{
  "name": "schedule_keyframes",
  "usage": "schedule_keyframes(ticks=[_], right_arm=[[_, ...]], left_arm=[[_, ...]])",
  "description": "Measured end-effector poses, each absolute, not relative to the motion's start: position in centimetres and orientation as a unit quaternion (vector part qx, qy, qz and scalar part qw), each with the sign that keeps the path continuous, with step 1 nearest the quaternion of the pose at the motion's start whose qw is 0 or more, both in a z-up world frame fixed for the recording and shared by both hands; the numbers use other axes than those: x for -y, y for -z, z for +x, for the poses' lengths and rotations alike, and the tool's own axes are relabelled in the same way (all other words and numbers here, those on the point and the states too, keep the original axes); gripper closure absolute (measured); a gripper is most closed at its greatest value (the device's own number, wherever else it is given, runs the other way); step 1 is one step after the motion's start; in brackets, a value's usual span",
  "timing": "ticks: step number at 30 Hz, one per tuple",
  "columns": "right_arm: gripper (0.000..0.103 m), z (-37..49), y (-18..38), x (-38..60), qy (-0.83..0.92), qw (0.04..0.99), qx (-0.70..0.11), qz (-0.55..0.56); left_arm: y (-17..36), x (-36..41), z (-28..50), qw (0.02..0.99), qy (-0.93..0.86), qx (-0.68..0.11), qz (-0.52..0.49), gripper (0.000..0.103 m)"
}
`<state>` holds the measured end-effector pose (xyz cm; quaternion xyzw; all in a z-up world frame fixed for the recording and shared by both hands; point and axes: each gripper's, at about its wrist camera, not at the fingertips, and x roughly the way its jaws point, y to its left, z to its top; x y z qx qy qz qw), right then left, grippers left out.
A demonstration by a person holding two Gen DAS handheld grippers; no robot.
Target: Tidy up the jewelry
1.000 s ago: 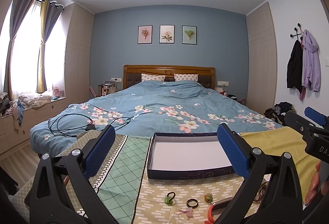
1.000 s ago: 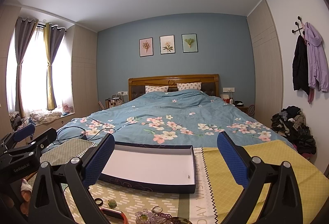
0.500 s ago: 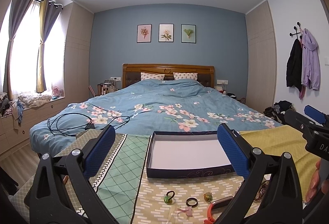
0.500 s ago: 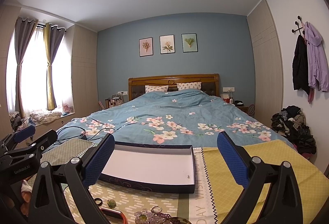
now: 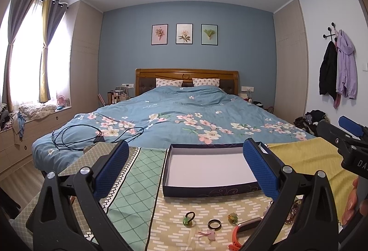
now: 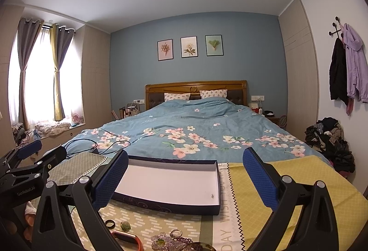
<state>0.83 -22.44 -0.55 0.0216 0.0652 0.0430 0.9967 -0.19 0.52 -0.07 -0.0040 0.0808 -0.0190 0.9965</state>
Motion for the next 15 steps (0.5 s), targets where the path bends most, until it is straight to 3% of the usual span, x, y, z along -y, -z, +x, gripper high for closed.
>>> schedule_keyframes(ticks=[7,15], right_arm=[[0.007,1.8,1.6,23.1,-0.054,0.992,-0.113,0.015],[0.01,4.1,6.3,25.5,-0.09,0.958,-0.271,0.017]], left_arm=[[0.9,-0.9,0.5,0.993,0.036,-0.113,0.003,0.005],[4.0,0.1,2.1,0.971,0.123,-0.203,0.039,0.005]])
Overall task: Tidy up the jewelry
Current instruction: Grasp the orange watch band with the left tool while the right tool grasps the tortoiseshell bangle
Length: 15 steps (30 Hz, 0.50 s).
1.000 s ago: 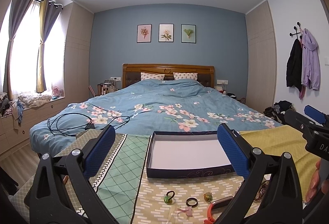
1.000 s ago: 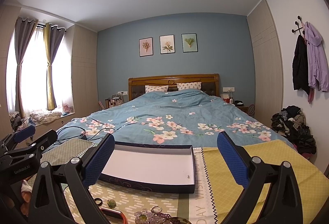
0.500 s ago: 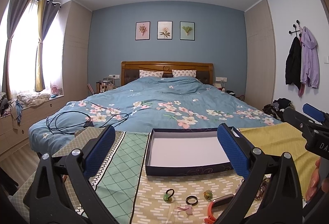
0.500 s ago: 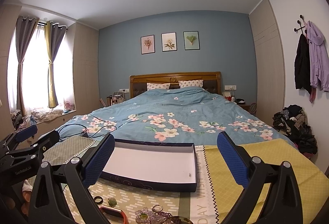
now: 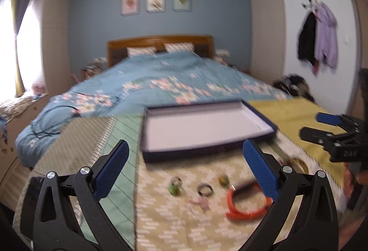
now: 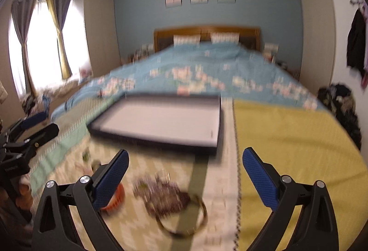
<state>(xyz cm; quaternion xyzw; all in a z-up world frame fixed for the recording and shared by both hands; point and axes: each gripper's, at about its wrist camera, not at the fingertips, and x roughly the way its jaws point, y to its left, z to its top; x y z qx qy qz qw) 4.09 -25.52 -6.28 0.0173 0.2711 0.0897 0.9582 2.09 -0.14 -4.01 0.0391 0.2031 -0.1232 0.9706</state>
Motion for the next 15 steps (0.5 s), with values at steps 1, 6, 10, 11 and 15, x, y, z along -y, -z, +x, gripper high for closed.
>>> schedule_keyframes(ticks=[1,6,10,11,15], right_arm=[[0.017,4.2,6.8,25.6,-0.093,0.954,-0.283,0.018],[0.036,4.1,9.2,25.7,-0.111,0.933,-0.342,0.012],[0.054,5.0,10.2,26.0,-0.114,0.918,-0.379,0.01],[0.059,5.2,10.4,26.2,-0.116,0.914,-0.388,0.014],[0.073,5.6,11.2,26.8,-0.127,0.903,-0.409,0.032]], left_arm=[[4.4,0.4,2.2,0.968,0.13,-0.209,0.042,0.005],[6.6,2.0,2.6,0.95,0.174,-0.251,0.065,0.007],[8.3,3.5,3.0,0.938,0.197,-0.274,0.079,0.024],[8.8,3.8,3.2,0.934,0.202,-0.284,0.08,0.03],[9.5,4.1,3.6,0.921,0.219,-0.314,0.074,0.047]])
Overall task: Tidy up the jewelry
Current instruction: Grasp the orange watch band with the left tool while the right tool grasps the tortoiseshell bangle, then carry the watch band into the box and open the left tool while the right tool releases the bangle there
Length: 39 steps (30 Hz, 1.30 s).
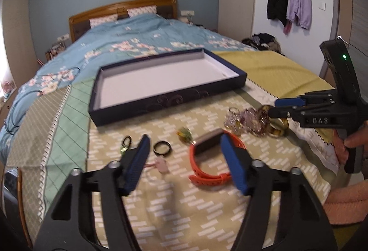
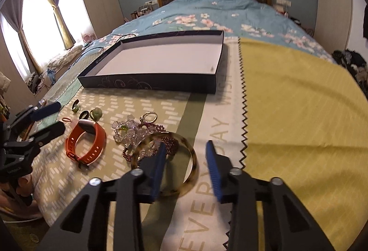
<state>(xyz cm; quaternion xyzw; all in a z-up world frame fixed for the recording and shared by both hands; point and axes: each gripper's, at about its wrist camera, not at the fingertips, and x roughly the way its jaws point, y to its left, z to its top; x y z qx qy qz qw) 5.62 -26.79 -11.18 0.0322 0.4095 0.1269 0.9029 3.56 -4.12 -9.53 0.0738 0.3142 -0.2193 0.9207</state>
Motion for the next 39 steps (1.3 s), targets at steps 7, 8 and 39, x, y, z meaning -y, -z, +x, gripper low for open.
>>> schedule_keyframes(ticks=[7,8,39], right_arm=[[0.096,6.3,11.4,27.8,-0.137,0.894,-0.422,0.053],[0.097,6.3,11.3,27.9,-0.139,0.894,-0.422,0.054],[0.097,16.9,4.3,25.5,-0.193,0.92,-0.336,0.053]], left_arm=[[10.7,4.6,4.4,0.895,0.237,-0.372,0.068,0.076],[11.0,4.7,4.6,0.89,0.24,-0.382,0.068,0.08],[3.2,1.9,14.0,0.918,0.194,-0.345,0.014,0.097]])
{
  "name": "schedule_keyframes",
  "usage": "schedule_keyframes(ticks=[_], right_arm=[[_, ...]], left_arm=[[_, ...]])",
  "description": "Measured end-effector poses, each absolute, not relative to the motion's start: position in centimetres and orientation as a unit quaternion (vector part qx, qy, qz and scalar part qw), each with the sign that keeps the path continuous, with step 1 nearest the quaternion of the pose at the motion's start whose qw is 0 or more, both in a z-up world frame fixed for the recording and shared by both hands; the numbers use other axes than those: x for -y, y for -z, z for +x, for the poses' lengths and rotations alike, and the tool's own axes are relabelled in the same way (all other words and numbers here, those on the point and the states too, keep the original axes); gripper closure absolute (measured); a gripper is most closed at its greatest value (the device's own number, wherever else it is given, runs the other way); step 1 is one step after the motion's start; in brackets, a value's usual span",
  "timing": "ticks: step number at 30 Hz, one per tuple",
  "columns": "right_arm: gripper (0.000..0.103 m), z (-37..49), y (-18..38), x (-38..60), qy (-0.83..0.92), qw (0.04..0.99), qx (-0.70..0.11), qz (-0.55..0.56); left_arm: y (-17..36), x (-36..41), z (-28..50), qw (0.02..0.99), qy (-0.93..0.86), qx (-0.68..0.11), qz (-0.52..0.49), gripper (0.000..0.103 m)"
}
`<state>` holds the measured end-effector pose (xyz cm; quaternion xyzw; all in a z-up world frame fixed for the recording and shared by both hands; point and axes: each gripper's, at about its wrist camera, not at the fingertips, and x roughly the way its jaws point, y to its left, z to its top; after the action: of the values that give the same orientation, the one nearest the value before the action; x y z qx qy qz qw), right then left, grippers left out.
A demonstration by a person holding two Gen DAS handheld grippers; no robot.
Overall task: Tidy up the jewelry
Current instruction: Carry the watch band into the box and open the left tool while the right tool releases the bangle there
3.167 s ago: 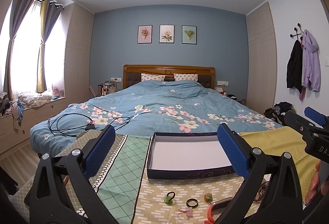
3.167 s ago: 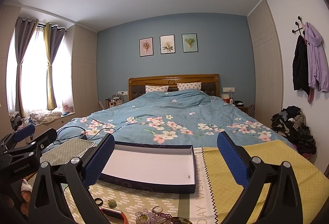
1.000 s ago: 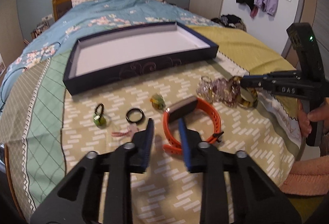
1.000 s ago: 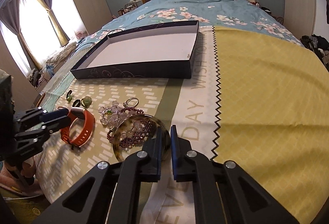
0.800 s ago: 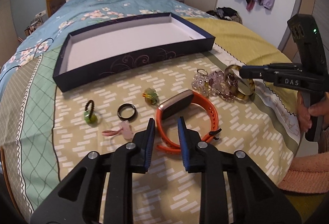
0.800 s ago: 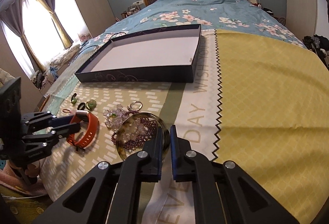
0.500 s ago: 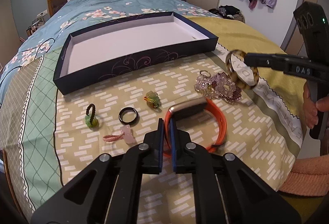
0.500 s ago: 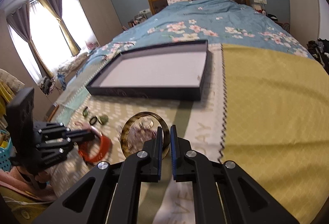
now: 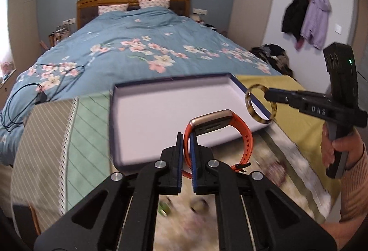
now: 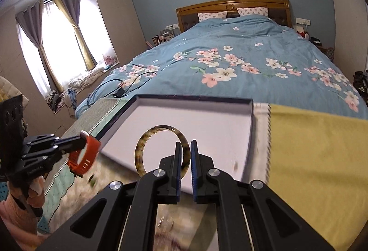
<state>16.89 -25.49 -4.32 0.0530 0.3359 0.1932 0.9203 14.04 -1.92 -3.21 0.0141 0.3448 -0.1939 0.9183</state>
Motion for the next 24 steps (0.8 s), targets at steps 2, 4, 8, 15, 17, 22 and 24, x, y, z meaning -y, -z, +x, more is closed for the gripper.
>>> schedule_keyframes(ticks=[2,4,8,15,17,22,24], right_arm=[[0.097,19.0,4.7,25.0,-0.181,0.921,-0.343,0.045],[0.097,21.1,5.1,24.6,-0.171,0.919,-0.352,0.043],[0.097,24.7,6.2,24.2,-0.163,0.911,-0.374,0.051],[0.097,28.5,7.7,23.3,-0.141,0.903,-0.404,0.046],[0.097,29.2,8.2,23.2,-0.138,0.899,-0.413,0.047],[0.097,30.1,8.9,22.9,-0.13,0.891,-0.431,0.053],[0.096,30.4,9.0,22.9,-0.127,0.89,-0.435,0.056]], left_arm=[[2.7,1.8,16.1,0.923,0.178,-0.341,0.022,0.097],[2.5,1.9,18.3,0.923,0.171,-0.344,0.027,0.097],[2.9,2.4,22.7,0.922,0.153,-0.353,0.033,0.097],[5.5,3.4,29.1,0.91,0.136,-0.389,0.043,0.097],[6.3,3.7,30.5,0.906,0.131,-0.399,0.05,0.097],[8.0,3.7,32.9,0.898,0.129,-0.418,0.053,0.096],[8.4,3.8,33.8,0.894,0.128,-0.426,0.055,0.096]])
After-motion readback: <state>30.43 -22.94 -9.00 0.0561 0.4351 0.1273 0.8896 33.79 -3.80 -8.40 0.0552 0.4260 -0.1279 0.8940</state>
